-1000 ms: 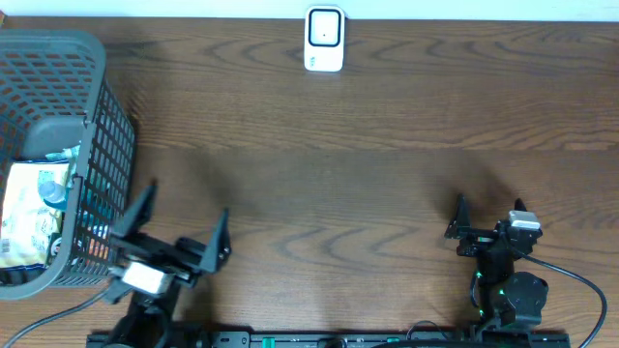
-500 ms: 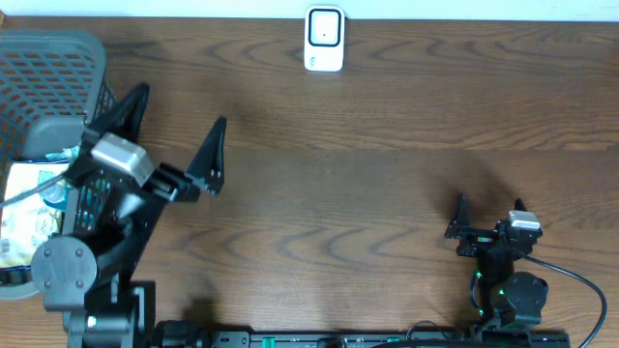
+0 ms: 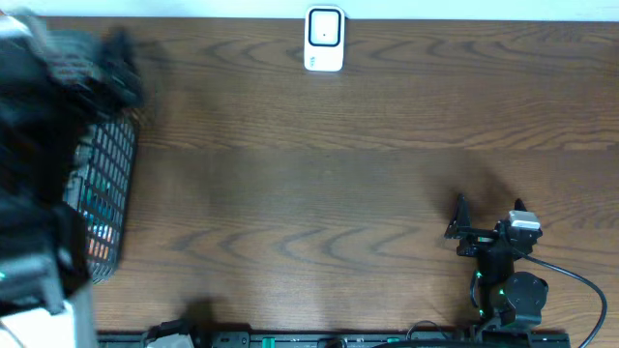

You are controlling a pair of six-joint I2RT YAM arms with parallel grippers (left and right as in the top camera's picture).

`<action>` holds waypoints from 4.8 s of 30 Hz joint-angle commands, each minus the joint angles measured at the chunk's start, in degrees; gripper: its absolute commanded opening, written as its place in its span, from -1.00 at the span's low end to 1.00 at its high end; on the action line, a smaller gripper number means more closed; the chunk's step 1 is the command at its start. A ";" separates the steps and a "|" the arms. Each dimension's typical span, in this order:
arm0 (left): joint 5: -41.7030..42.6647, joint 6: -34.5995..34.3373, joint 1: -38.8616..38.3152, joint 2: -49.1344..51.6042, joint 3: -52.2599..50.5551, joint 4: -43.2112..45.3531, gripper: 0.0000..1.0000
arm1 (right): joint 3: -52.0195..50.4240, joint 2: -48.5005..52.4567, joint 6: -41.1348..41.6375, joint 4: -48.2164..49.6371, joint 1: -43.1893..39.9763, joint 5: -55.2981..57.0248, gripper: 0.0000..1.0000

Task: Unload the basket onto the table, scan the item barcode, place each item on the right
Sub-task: 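Move the left gripper into the basket above the teal spray bottle, then grasp the teal spray bottle with the left gripper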

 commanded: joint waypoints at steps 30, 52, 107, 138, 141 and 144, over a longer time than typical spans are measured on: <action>-25.70 -17.38 20.96 28.30 15.58 -30.53 0.95 | -0.04 -0.07 -0.70 -0.35 0.26 -0.50 0.98; -23.34 -35.06 22.32 34.82 14.10 -50.14 0.95 | -0.04 -0.07 -0.70 -0.35 0.26 -0.52 0.98; -16.00 -27.28 22.16 35.17 -11.17 -32.17 0.59 | -0.04 -0.07 -0.70 -0.35 0.26 -0.52 0.98; -15.96 -27.04 22.23 14.71 -5.03 -30.08 -0.41 | -0.04 -0.07 -0.72 -0.35 0.26 -0.52 0.98; -15.93 -27.04 22.21 9.09 -5.03 -27.93 -0.41 | -0.04 -0.07 -0.70 -0.35 0.26 -0.52 0.98; -15.93 -27.06 22.21 3.61 -5.03 -25.20 -0.40 | -0.04 -0.07 -0.70 -0.35 0.26 -0.52 0.98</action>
